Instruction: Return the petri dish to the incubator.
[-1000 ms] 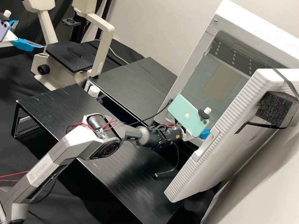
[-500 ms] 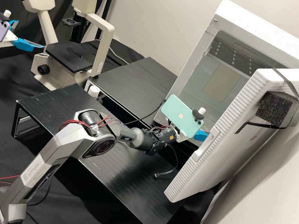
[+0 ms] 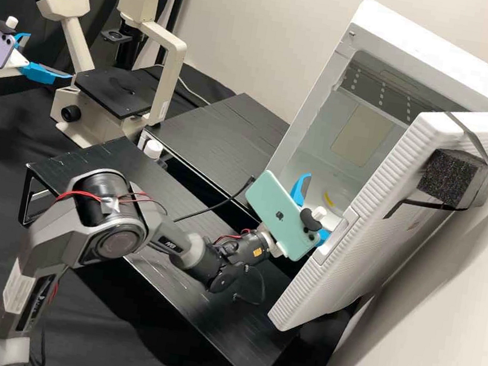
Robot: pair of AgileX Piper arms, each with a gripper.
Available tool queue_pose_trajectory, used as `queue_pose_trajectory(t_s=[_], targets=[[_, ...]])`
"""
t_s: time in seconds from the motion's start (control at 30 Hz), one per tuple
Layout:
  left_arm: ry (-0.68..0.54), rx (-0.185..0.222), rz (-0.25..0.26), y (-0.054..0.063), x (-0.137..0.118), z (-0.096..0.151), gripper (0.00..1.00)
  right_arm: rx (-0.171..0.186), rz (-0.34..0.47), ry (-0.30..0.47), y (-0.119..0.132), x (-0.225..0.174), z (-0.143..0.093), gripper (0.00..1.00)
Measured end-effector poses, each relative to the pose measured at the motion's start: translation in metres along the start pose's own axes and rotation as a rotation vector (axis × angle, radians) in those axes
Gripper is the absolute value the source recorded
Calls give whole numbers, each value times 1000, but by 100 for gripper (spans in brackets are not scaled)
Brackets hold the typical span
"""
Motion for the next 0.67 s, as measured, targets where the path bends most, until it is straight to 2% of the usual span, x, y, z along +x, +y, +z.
queue_pose_trajectory(t_s=[0.1,0.27,0.47,0.53,0.67], targets=[[0,0,0,0,0,0,100,-10,12,47,4,-24,-5,100],[0,0,0,0,0,0,100,-15,2,35,4,-62,-16,100],[0,0,0,0,0,0,100,-23,3,41,2,-118,-43,100],[0,0,0,0,0,0,100,-12,16,67,3,-134,-55,100],[0,0,0,0,0,0,100,66,14,112,-4,-169,-71,100]])
